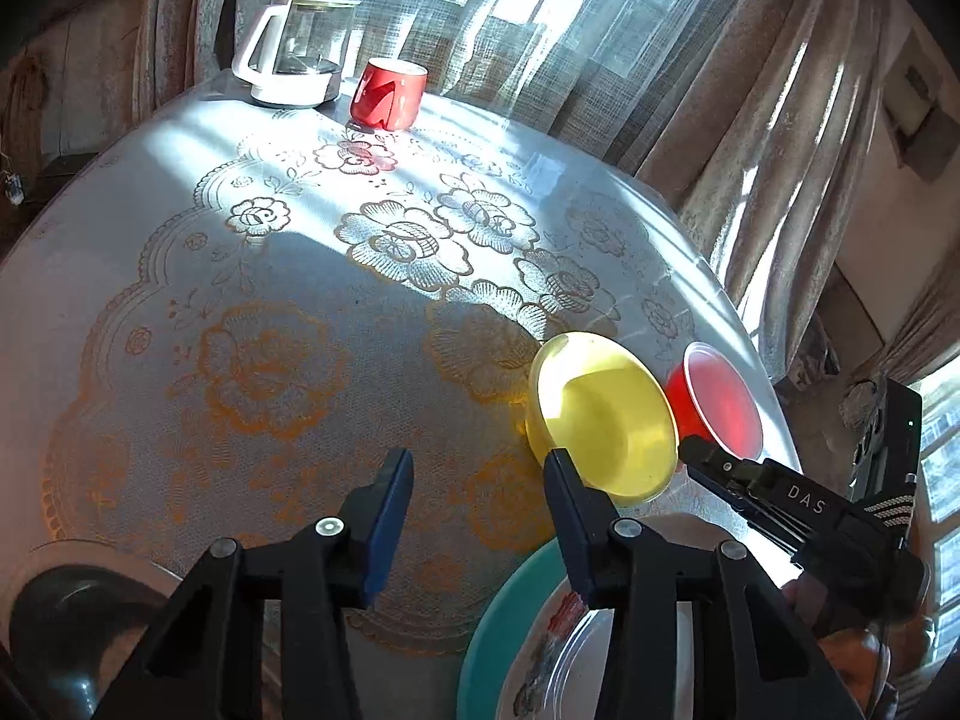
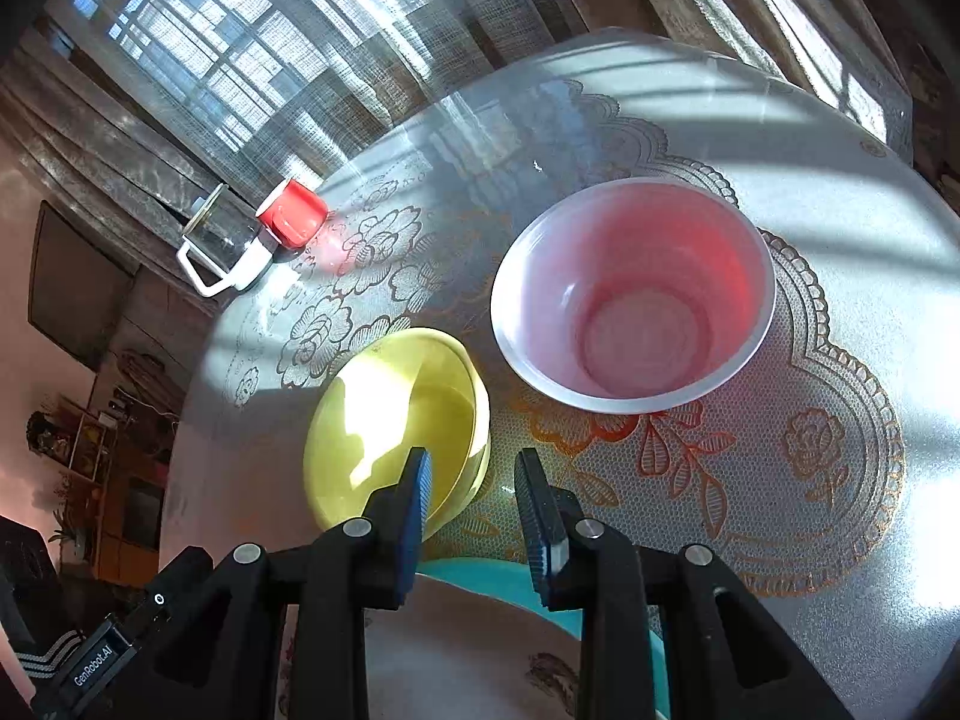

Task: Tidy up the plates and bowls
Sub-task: 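Move the left gripper to the yellow bowl and grasp its rim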

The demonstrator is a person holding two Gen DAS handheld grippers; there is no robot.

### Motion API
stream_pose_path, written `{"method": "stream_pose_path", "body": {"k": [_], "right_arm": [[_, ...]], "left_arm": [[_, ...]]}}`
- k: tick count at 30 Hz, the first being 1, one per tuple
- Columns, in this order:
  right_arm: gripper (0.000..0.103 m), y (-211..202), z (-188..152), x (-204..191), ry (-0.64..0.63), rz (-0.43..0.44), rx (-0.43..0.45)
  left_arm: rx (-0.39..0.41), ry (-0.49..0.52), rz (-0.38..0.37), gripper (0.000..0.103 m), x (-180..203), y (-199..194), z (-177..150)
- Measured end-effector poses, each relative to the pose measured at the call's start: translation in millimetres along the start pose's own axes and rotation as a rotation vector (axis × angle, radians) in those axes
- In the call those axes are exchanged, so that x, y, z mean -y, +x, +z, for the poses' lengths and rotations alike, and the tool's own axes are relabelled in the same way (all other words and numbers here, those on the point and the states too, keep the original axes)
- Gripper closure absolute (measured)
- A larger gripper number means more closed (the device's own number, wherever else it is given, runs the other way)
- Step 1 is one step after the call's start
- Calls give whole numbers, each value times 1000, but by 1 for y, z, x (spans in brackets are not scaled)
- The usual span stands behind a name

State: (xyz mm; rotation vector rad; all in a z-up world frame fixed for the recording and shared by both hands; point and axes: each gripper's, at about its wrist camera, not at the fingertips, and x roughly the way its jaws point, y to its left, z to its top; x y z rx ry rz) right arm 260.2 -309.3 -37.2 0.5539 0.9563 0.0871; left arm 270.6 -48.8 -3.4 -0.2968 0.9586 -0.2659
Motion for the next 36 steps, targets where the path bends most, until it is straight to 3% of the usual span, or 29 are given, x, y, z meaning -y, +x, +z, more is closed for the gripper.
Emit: {"method": "stream_pose_path", "body": {"k": [5, 12, 16, 23, 29, 36], "right_arm": [[80, 8, 4, 2, -3, -7, -16], [83, 14, 5, 4, -18, -8, -33], [90, 16, 5, -2, -47, -5, -39], [91, 12, 3, -9, -81, 2, -27], [91, 6, 1, -25, -103, 29, -9], [91, -12, -7, -49, -146, 76, 14]], "left_arm": [[-45, 54, -23, 70, 14, 27, 11], [-110, -16, -92, 71, 15, 60, 18], [-158, -11, -114, 86, 20, 77, 18], [-85, 2, -131, 89, 21, 53, 15], [-16, 28, -95, 89, 19, 25, 15], [30, -10, -103, 89, 2, -7, 6]]}}
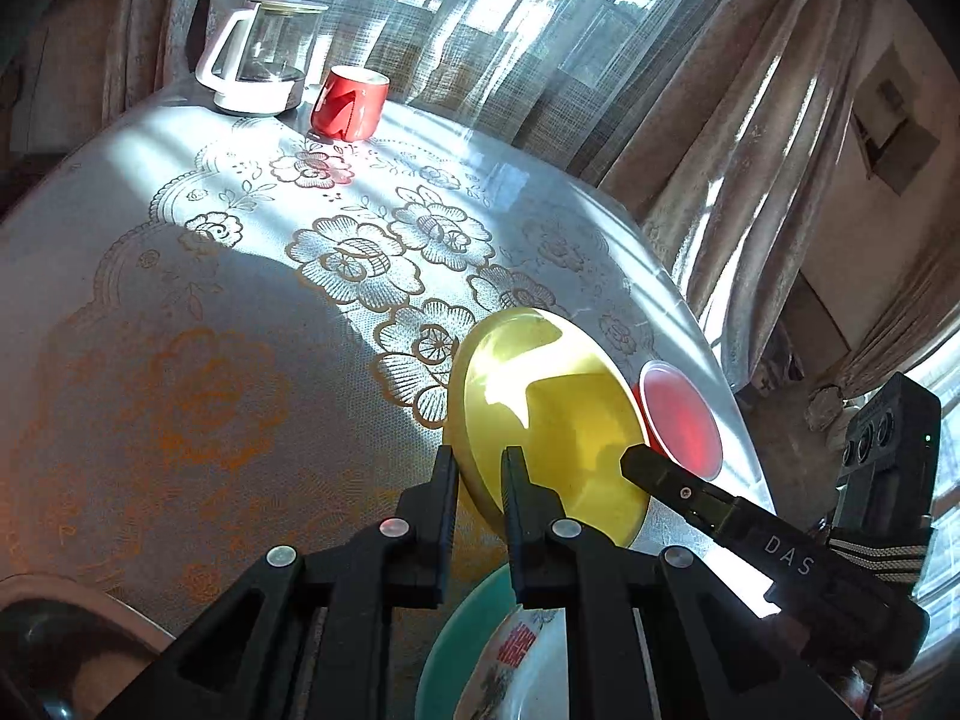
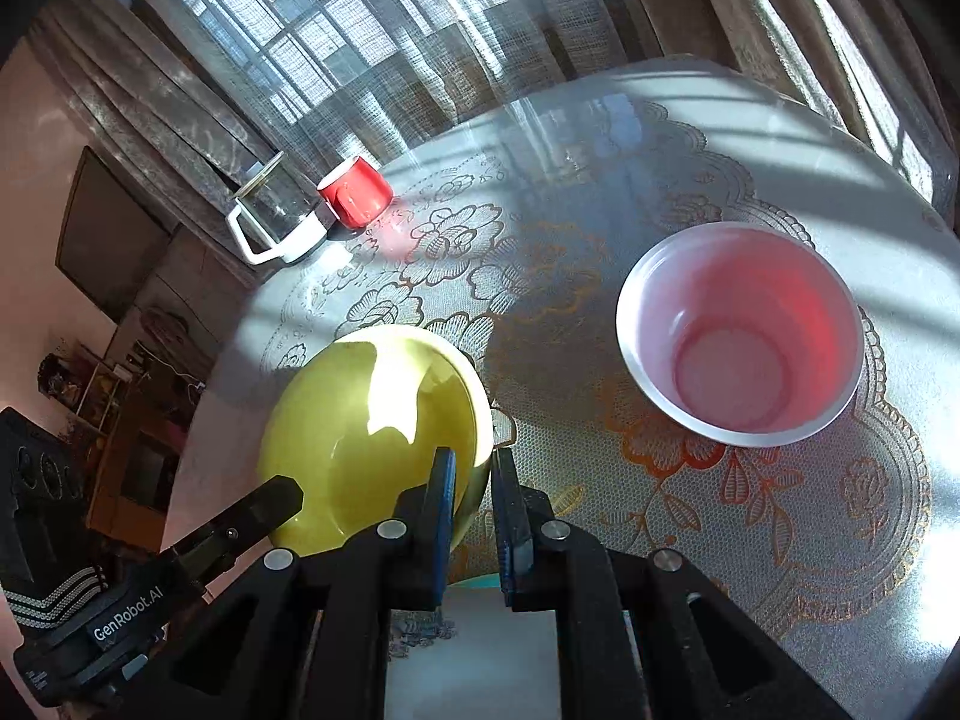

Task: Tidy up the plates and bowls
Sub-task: 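Move the left gripper to the yellow bowl and grasp its rim, then lift the yellow bowl with the left gripper and carry it over the steel bowl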

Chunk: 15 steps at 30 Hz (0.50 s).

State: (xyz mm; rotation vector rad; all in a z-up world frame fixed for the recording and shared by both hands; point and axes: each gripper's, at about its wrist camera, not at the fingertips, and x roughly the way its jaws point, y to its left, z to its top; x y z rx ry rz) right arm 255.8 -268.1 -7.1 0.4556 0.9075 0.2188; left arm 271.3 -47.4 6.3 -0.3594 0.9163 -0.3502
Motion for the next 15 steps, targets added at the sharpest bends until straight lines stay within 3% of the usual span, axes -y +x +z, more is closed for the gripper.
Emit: {"method": "stream_pose_path", "body": {"k": [15], "right_arm": [[91, -26, -47, -51, -75, 131, -11]], "left_arm": [[70, -23, 20, 88, -32, -82, -46]]}}
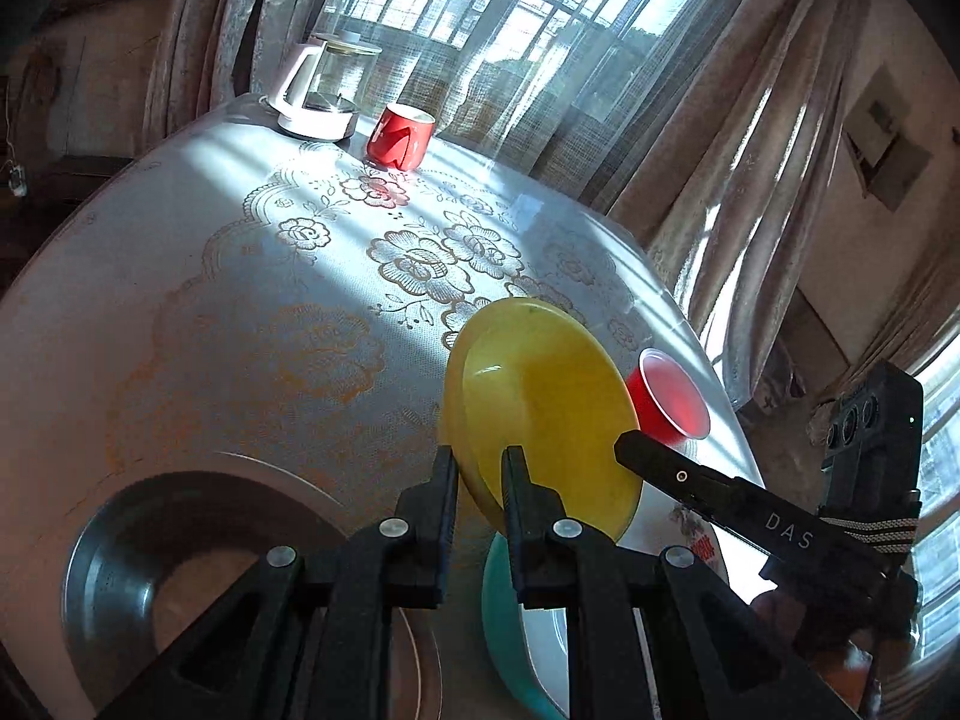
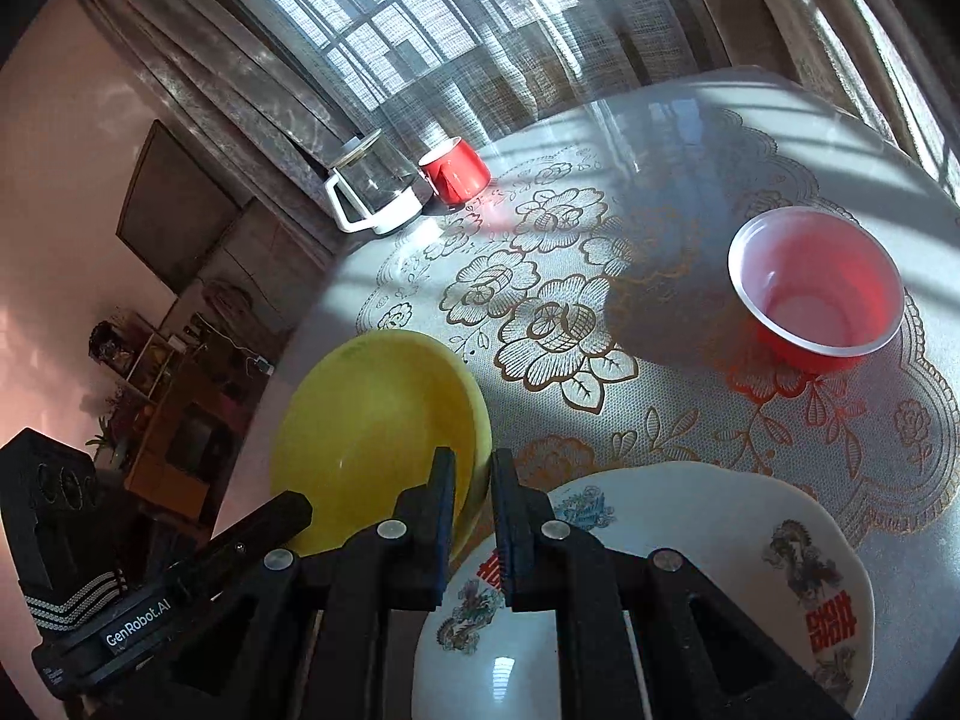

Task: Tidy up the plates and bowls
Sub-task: 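Lift the yellow bowl with the left gripper and carry it over the steel bowl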

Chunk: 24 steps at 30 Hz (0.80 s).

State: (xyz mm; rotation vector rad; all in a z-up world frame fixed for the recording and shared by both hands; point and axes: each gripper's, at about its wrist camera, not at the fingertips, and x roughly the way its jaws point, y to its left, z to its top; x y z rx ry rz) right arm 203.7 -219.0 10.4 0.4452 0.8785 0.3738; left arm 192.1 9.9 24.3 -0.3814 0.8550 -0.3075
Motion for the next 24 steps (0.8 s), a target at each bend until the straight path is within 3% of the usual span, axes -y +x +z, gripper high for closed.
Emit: {"method": "stream_pose_path", "body": {"k": [24], "right_arm": [[91, -2, -67, -52, -83, 94, -51]], "left_arm": [[90, -53, 74, 88, -39, -77, -64]]}}
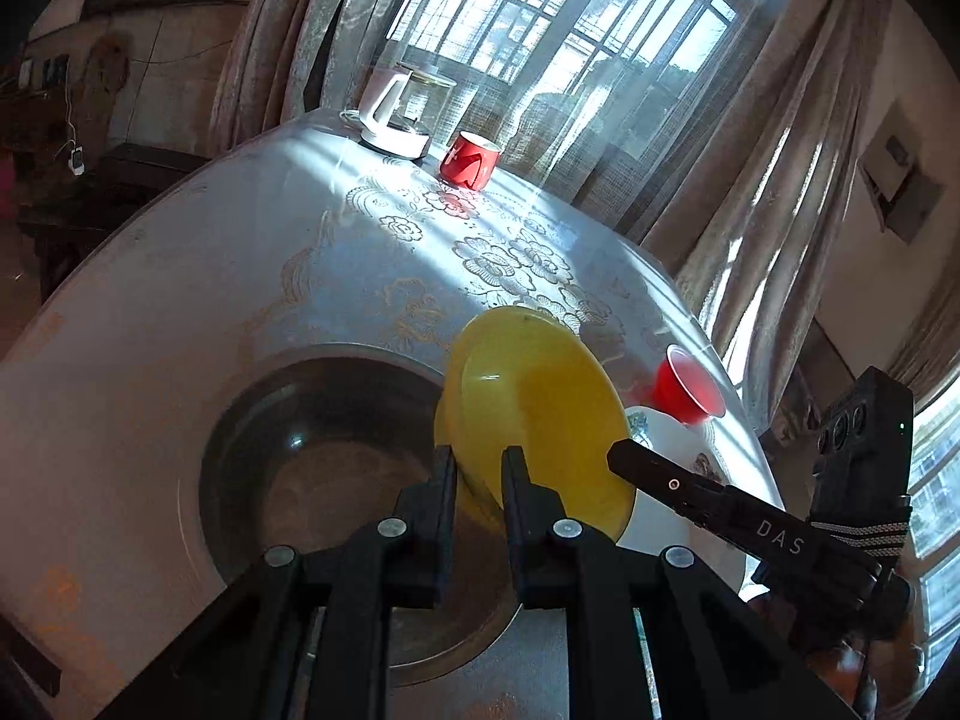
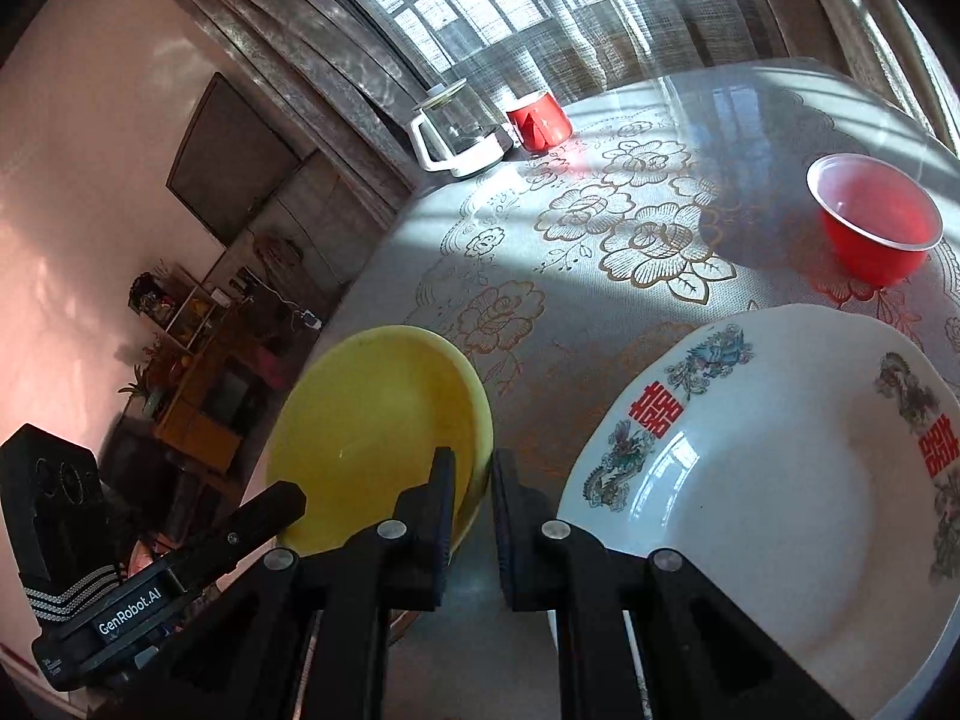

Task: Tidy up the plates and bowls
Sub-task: 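Lift the yellow bowl with the left gripper and carry it over the steel bowl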

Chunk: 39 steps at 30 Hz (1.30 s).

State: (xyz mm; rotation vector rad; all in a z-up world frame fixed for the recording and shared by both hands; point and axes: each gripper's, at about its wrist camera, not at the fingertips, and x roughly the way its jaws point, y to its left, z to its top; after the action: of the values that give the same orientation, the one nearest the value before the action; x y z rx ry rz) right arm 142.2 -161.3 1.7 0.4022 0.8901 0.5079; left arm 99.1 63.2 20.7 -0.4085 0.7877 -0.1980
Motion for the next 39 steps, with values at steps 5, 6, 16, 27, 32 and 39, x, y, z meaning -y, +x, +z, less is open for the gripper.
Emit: {"method": "stream_pose_path", "body": {"k": [5, 6, 16, 27, 32, 39], "right_arm": [[91, 5, -10, -7, -17, 12, -21], [91, 7, -11, -9, -21, 14, -25], [91, 19, -24, -16, -40, 27, -60], [91, 20, -33, -22, -58, 38, -68], [91, 22, -36, -27, -74, 52, -74], [91, 26, -39, -39, -115, 71, -76]], "left_arm": [[15, 0, 30, 88, -6, -9, -8], [15, -5, 32, 88, -9, -10, -10], [9, -35, 52, 88, -25, -15, -22], [4, -52, 60, 88, -35, -18, -30], [-4, -72, 63, 88, -45, -18, -33], [-6, -115, 59, 88, -61, -19, -36]]}}
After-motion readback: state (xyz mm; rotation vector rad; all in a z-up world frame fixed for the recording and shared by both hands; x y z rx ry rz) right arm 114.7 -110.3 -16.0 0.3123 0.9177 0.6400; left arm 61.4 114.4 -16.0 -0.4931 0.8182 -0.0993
